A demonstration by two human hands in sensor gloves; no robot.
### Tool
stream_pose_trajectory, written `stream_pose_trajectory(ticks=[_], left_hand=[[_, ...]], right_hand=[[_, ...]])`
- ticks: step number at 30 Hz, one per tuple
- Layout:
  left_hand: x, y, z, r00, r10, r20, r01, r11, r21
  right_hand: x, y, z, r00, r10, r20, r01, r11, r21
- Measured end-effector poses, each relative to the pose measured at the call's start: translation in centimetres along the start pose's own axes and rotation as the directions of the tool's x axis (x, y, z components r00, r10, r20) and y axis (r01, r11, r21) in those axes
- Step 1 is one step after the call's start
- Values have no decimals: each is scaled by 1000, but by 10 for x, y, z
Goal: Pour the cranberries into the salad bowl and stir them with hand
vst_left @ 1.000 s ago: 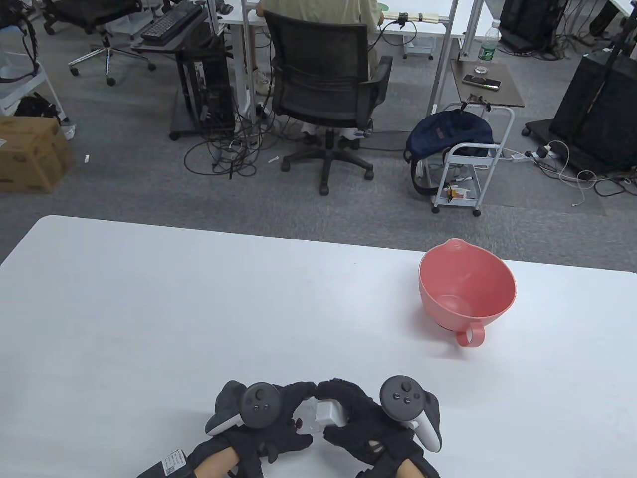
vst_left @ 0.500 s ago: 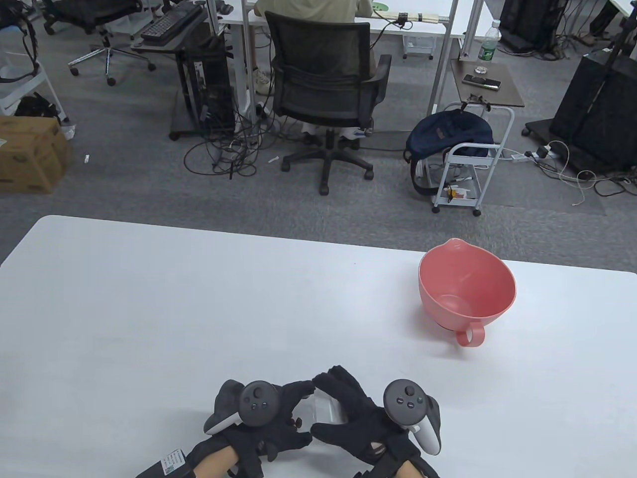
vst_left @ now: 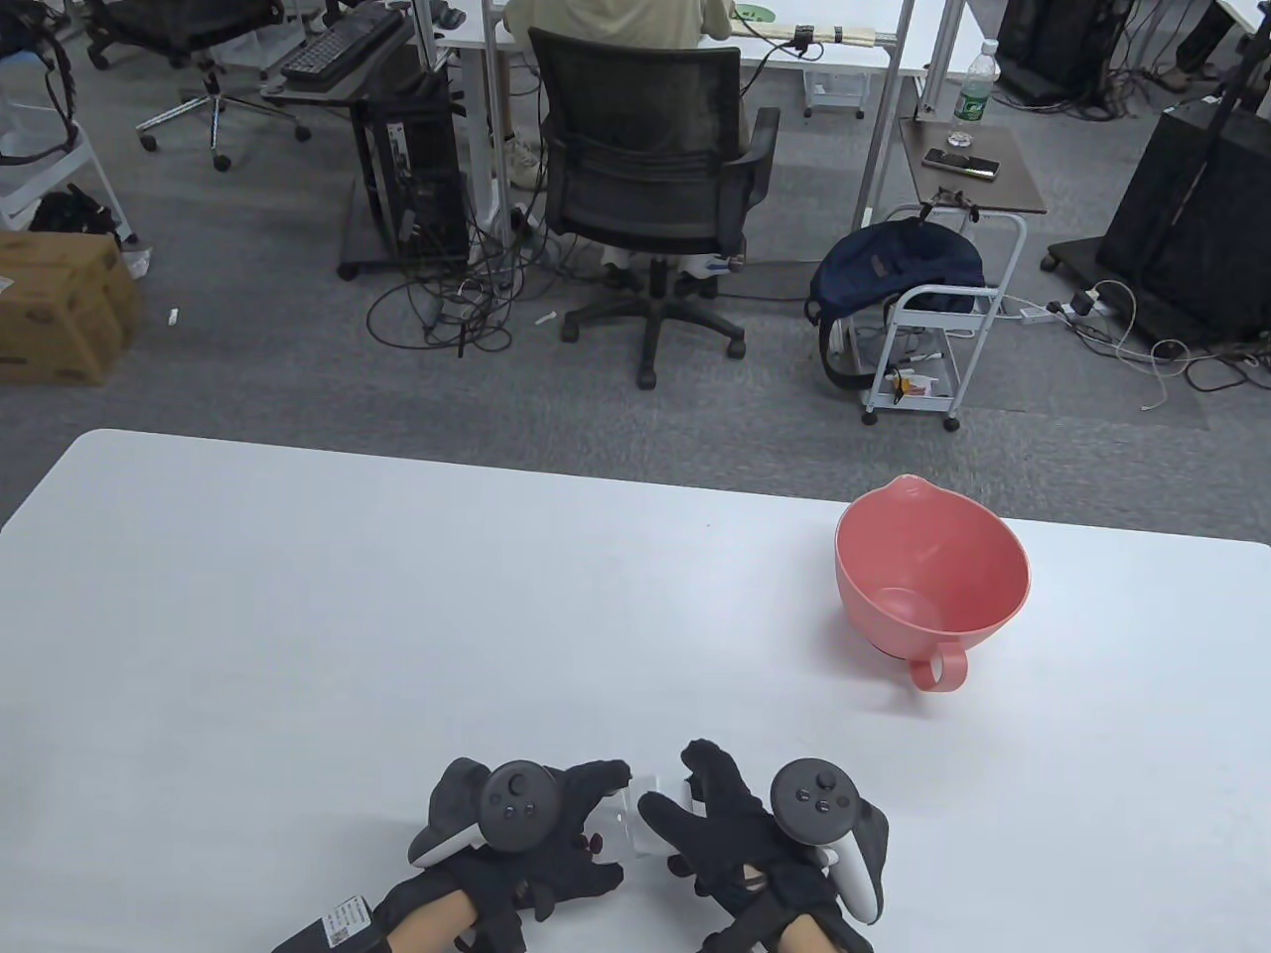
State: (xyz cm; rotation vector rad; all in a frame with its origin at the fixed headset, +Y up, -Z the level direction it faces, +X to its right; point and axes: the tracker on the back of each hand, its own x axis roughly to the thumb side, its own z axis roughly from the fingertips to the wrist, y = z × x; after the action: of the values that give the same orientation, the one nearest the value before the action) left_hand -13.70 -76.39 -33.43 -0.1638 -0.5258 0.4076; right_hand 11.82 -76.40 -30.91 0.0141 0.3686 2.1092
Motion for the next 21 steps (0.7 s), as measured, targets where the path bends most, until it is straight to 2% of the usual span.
stream_pose_trajectory(ticks=[5, 9, 15, 21], left_hand=[[0, 0, 0, 1000, 0, 0, 0, 1000, -1], [-2, 1, -1, 1000, 1, -12, -1, 1000, 0], [-4, 2, -1, 999, 35, -19, -34, 999, 6], [-6, 3, -1, 997, 72, -10, -72, 997, -1]], right_hand=[[4, 2, -3, 999, 14, 39, -15, 999, 39], [6, 0, -4, 997, -42, 65, 37, 997, 69], [8, -4, -5, 985, -82, 152, 73, 995, 68], [12, -9, -6, 962, -117, 245, 89, 989, 122]])
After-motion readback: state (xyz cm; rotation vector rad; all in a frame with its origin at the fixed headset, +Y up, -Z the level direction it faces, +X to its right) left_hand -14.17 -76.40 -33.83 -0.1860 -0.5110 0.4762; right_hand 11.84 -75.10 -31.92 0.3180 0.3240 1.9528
